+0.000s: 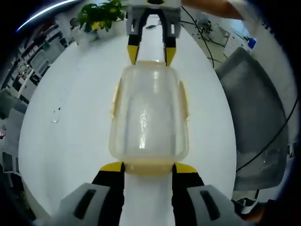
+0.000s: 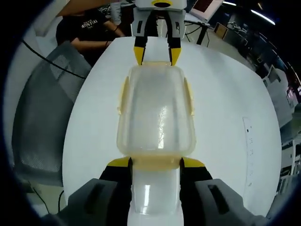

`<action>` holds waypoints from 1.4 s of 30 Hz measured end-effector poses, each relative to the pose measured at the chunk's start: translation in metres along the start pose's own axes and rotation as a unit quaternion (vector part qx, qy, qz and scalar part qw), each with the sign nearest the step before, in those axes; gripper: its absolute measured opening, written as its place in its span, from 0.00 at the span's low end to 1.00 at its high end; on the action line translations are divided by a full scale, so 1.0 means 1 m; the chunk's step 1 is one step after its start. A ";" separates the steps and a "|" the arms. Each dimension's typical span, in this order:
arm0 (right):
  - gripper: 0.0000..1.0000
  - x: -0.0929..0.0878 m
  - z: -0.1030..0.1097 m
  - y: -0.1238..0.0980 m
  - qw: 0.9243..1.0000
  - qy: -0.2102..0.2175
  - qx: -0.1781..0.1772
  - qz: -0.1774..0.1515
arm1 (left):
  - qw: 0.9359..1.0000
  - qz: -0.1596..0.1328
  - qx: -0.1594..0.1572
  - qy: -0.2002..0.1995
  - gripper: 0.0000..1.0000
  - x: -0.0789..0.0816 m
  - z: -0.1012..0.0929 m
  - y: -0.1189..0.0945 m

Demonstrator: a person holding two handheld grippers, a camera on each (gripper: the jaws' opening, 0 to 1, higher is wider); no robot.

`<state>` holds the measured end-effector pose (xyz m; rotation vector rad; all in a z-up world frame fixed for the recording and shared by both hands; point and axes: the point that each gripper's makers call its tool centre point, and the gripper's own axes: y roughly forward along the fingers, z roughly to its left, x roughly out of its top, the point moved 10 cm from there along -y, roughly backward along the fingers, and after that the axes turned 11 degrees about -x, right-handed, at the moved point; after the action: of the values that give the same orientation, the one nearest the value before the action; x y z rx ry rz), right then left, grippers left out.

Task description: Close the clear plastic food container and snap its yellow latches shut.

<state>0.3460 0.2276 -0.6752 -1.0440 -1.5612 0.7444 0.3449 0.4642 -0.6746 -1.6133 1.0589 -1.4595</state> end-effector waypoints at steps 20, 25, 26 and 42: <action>0.36 -0.066 -0.004 -0.036 1.000 0.014 -0.005 -0.003 | 1.000 -0.007 -0.008 0.015 0.34 0.066 0.004 0.025; 0.36 -0.081 -0.009 -0.043 1.000 0.017 -0.004 -0.005 | 1.000 -0.011 -0.010 0.015 0.34 0.079 0.006 0.032; 0.36 -0.085 -0.011 -0.045 1.000 0.017 -0.004 -0.005 | 1.000 -0.012 -0.010 0.016 0.34 0.083 0.007 0.034; 0.36 -0.126 -0.013 -0.057 1.000 0.018 0.002 -0.006 | 1.000 -0.014 -0.022 0.014 0.34 0.116 0.017 0.059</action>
<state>0.3514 0.0886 -0.6758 -1.0390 -1.5335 0.7155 0.3582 0.3337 -0.6815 -1.6473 1.0955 -1.4913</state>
